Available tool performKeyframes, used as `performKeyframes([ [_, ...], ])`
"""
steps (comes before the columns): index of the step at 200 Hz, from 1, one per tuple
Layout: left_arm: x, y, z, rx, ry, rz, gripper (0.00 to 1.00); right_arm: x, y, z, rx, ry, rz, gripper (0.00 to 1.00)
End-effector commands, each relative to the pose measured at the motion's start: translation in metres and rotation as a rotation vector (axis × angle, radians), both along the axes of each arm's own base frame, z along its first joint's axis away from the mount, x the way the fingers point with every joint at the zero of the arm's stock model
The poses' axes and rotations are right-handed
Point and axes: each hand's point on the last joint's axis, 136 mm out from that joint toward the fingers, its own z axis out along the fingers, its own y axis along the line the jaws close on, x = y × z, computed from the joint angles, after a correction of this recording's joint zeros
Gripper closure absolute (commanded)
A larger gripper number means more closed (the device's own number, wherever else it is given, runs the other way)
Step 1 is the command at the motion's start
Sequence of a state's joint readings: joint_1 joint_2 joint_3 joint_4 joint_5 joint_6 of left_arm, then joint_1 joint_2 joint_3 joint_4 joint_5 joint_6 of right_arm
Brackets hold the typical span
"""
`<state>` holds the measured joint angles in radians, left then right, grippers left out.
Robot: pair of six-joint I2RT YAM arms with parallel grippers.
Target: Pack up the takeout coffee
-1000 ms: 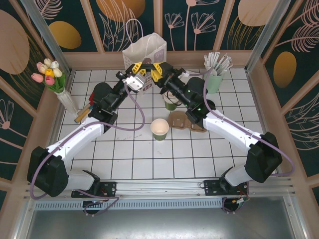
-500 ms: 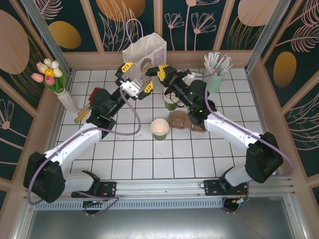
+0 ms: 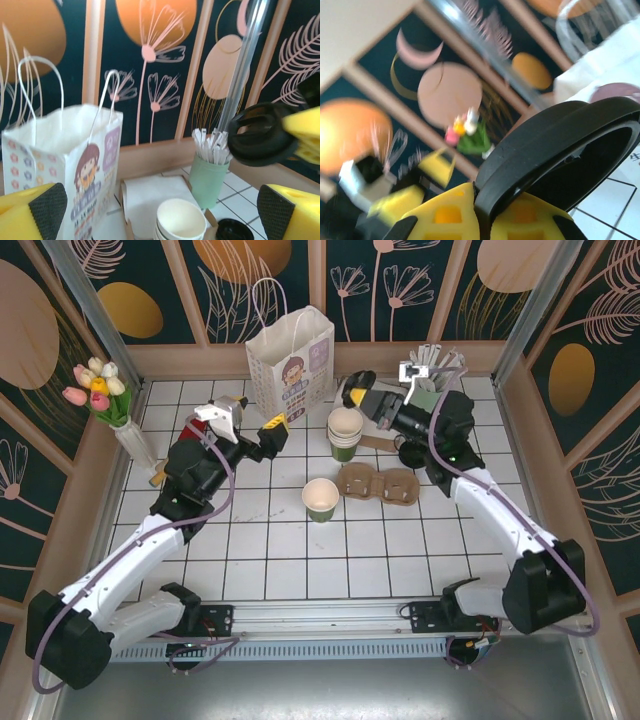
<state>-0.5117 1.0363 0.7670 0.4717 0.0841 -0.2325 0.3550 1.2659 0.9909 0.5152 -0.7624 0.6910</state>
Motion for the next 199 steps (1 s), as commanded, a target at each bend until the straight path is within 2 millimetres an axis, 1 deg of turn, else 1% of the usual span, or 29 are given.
performKeyframes([
  [1,-0.005,0.001,-0.007,-0.036,0.118,-0.034,0.01,-0.063,0.006,0.031,-0.144,-0.390,0.238,1.00],
  [11,-0.013,-0.007,-0.003,-0.023,0.112,-0.103,0.01,-0.067,0.007,0.034,-0.189,-0.411,0.265,1.00],
  [23,-0.026,-0.019,0.003,0.003,0.106,-0.200,0.01,-0.076,0.008,0.031,-0.248,-0.449,0.322,1.00],
  [42,-0.050,-0.036,0.013,0.059,0.077,-0.366,0.01,-0.098,0.007,0.029,-0.291,-0.532,0.433,1.00],
  [52,-0.062,-0.042,0.017,0.083,0.065,-0.438,0.01,-0.106,0.005,0.031,-0.297,-0.568,0.467,1.00],
  [67,-0.078,-0.050,0.026,0.110,0.044,-0.537,0.02,-0.108,0.005,0.034,-0.305,-0.580,0.468,1.00],
  [77,-0.086,-0.054,0.022,0.125,0.053,-0.590,0.01,-0.105,0.006,0.034,-0.311,-0.569,0.460,1.00],
  [79,-0.088,-0.054,0.032,0.122,0.032,-0.594,0.01,-0.105,0.007,0.033,-0.312,-0.565,0.462,1.00],
  [83,-0.090,-0.055,0.036,0.124,0.021,-0.609,0.02,-0.106,0.007,0.032,-0.314,-0.566,0.466,1.00],
  [91,-0.093,-0.056,0.038,0.126,0.016,-0.625,0.02,-0.109,0.009,0.028,-0.315,-0.571,0.484,1.00],
  [111,-0.096,-0.060,0.043,0.125,0.007,-0.661,0.09,-0.124,0.017,0.021,-0.301,-0.600,0.552,1.00],
  [129,-0.089,-0.062,0.046,0.122,0.026,-0.657,0.15,-0.135,0.025,0.017,-0.295,-0.628,0.602,1.00],
  [171,-0.086,-0.072,0.039,0.187,0.043,-0.715,0.26,-0.141,0.035,0.011,-0.303,-0.613,0.641,1.00],
  [199,-0.091,-0.077,0.038,0.212,0.043,-0.782,0.30,-0.145,0.040,0.009,-0.300,-0.620,0.664,1.00],
])
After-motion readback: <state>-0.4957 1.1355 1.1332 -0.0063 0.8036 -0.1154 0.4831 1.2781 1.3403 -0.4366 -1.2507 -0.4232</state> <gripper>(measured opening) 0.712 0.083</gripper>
